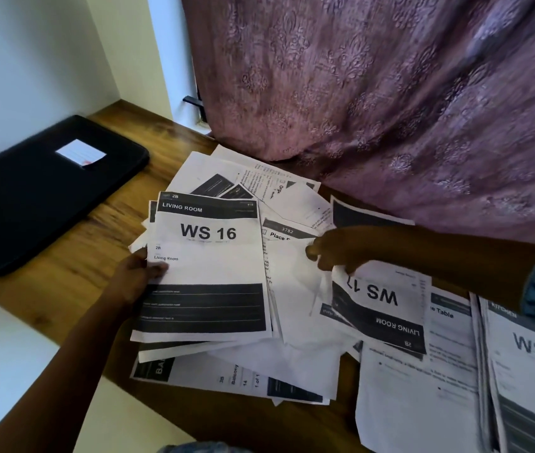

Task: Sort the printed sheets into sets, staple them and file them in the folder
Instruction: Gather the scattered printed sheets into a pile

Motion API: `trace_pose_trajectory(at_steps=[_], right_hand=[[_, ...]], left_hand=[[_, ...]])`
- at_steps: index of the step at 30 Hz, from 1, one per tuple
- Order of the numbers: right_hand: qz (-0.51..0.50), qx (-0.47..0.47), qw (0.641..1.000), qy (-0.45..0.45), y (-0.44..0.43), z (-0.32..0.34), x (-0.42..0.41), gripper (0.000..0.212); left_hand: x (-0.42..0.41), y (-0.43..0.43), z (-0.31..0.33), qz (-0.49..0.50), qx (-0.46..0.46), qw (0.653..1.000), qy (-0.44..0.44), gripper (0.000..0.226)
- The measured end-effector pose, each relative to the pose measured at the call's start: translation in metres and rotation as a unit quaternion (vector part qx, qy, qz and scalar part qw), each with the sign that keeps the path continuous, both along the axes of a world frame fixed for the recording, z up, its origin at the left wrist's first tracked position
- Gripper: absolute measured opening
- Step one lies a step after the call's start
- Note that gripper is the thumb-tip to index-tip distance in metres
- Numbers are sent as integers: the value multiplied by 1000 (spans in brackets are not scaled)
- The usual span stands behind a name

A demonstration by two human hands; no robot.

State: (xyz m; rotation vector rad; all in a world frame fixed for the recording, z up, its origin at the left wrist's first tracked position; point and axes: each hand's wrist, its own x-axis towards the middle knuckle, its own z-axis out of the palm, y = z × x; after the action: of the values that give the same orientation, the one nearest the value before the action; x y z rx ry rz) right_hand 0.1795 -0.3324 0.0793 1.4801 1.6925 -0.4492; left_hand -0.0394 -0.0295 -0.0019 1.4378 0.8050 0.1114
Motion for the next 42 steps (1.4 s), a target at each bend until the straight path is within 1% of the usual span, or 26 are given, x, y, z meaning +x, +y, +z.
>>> trace_pose_trajectory(at_steps=[3,5,6,7,9,10,11,12,13,15,16,18,19,20,23,25,27,30,31,33,34,36,38,40,41,42], right_hand=[[43,77,996,10,-15,-13,4,55],[2,81,997,4,-23,-19,11,65],[-19,71,997,0,-25,-21,14,63],[-37,48,998,-10,-26,-20,15,54],[-52,45,998,9,-23,-14,15,32],[-69,52,996,27,-20,-8,17,30],[-114,67,989,59,-17,2,19,33],[-181,98,973,106,-14,15,23,38],[-242,145,946,159,-10,31,28,40],[-332,247,872,260,-1,69,34,29],[-375,290,830,293,4,86,35,28],[-458,376,728,344,16,102,38,33],[-491,406,679,365,26,100,40,35],[-517,416,641,386,35,93,38,37],[-571,410,553,446,61,43,30,51],[-597,406,495,484,77,8,20,52],[-629,416,433,494,92,-15,1,50],[-666,448,373,465,113,-41,-32,53],[-680,454,356,452,120,-46,-43,56],[-690,470,344,430,130,-54,-63,63],[-678,500,352,407,131,-54,-71,66],[-647,578,396,300,117,-47,-82,70],[-640,595,463,147,88,-46,-93,72],[-661,526,534,38,56,-55,-106,86],[-680,481,553,23,45,-62,-114,97],[-700,442,560,27,39,-71,-120,104]], left_hand=[[-1,-1,-1,10,0,1000,-5,29],[-1,-1,0,9,0,1000,-3,28],[-2,-1,0,9,-6,1000,-6,27],[-2,-2,0,8,-14,1000,-11,26],[-3,-3,2,4,-21,1000,-17,25],[-3,-3,3,2,-19,1000,-17,25],[-4,-3,3,-1,-18,1000,-18,25],[-4,-2,2,-2,-19,1000,-19,26],[-4,-1,1,1,-22,1000,-20,27],[-4,-1,2,6,-23,1000,-17,27],[-4,-1,2,7,-23,1000,-16,26],[-4,0,2,9,-32,999,-15,23],[-4,0,3,8,-33,999,-12,23],[-4,1,3,9,-35,999,-9,22],[-4,4,2,-1,-32,999,9,21],[-3,5,1,5,-40,999,12,19],[-2,3,6,24,-65,998,5,15],[2,-2,13,43,-88,995,16,38],[2,-5,16,35,-81,996,21,39],[2,-6,14,-14,-22,1000,15,28],[2,-4,11,-27,15,999,21,28],[1,0,4,-22,32,999,24,36],[-5,7,4,8,13,1000,14,37],[-13,19,6,31,11,999,-2,36],[-17,26,8,36,12,999,-9,33],[-21,34,11,35,13,999,-13,28]])
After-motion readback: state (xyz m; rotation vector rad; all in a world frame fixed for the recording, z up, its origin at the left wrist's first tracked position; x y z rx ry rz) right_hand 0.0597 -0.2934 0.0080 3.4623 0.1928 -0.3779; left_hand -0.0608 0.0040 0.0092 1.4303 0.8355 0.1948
